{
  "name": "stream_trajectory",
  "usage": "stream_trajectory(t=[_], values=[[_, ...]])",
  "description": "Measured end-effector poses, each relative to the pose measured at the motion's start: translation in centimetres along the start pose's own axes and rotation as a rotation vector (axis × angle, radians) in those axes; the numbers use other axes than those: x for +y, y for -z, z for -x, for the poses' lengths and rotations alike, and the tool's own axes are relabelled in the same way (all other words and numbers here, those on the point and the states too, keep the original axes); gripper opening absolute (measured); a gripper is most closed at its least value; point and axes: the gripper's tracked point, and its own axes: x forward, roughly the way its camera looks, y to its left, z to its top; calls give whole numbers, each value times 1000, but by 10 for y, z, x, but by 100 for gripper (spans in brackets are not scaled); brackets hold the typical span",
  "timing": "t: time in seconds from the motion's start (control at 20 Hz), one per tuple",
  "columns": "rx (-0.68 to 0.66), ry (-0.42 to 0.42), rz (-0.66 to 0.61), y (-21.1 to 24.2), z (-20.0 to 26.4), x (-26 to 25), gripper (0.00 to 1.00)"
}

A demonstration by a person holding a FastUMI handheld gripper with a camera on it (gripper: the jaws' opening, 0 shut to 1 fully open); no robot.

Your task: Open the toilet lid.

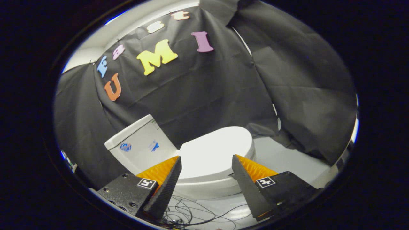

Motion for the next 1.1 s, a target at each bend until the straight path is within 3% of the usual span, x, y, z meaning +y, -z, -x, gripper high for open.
stream_trajectory(t=[0.55, 0.8, 1.1], values=[[195, 74, -206, 59, -68, -65, 96], [250, 137, -252, 76, -93, -90, 89], [315, 157, -287, 95, -117, -107, 82]])
